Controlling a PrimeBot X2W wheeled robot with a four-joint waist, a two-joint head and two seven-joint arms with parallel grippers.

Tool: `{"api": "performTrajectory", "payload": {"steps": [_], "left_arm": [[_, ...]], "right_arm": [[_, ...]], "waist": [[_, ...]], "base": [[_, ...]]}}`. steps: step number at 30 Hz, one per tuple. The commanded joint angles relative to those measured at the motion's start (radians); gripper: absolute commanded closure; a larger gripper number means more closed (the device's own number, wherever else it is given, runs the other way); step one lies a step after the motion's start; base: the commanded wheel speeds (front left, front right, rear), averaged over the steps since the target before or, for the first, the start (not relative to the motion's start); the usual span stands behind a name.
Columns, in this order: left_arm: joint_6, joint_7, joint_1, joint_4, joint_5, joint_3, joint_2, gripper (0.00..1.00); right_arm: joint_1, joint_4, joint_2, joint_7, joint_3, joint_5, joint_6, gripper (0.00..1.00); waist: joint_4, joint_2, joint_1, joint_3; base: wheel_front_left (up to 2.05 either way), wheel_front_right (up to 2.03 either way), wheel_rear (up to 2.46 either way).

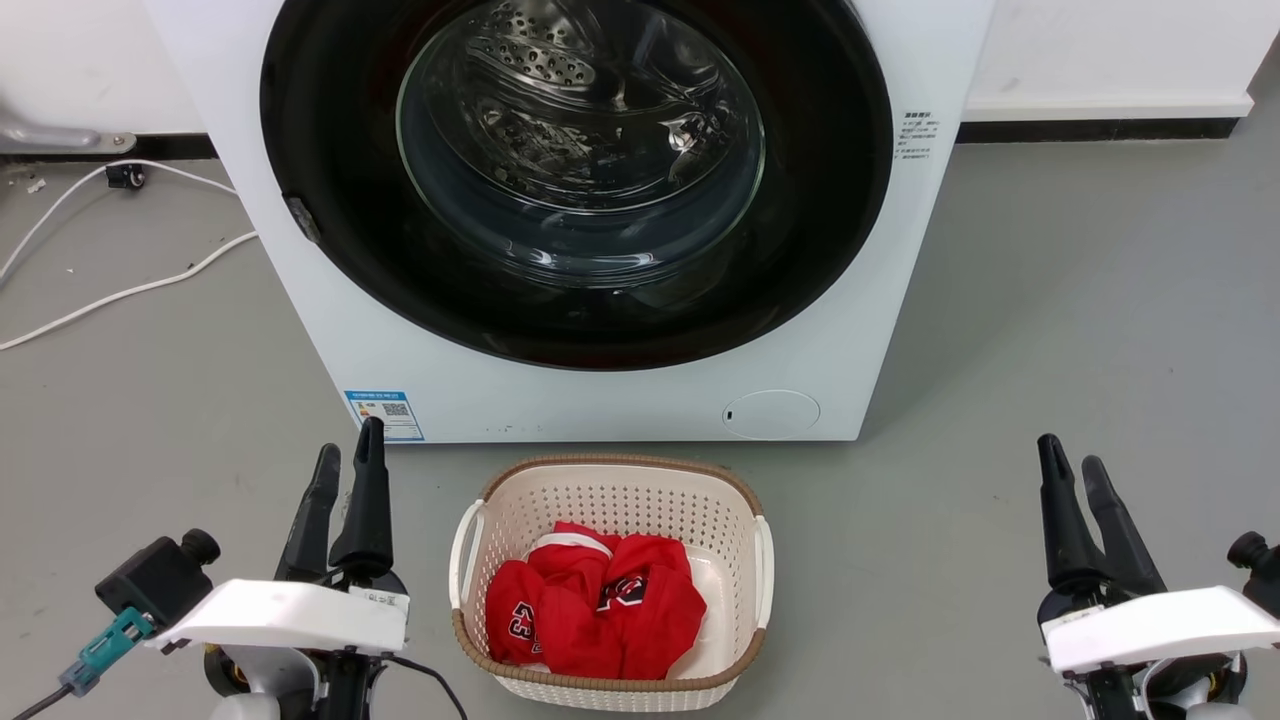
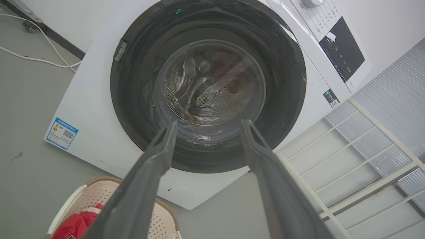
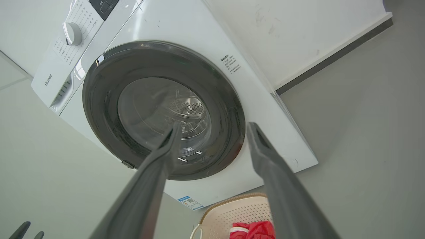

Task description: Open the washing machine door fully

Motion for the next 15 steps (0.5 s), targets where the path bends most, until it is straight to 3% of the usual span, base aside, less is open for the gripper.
{"api": "performTrajectory", "payload": {"steps": [1, 15], "left_arm": [[-0.003, -0.012, -0.001, -0.019, 0.050, -0.005, 0.007, 0.00], [0.001, -0.058, 0.019, -0.023, 0.294, -0.005, 0.003, 0.00]], "right_arm": [[0.000, -0.013, -0.001, -0.011, 0.002, -0.051, 0.000, 0.00], [0.021, -0.041, 0.000, -0.016, 0.003, -0.280, 0.000, 0.00]], "waist": [[0.001, 0.0000, 0.0000, -0.001], [0.003, 0.0000, 0.0000, 0.000]], "base": [[0.00, 0.00, 0.00], [0.00, 0.00, 0.00]]}}
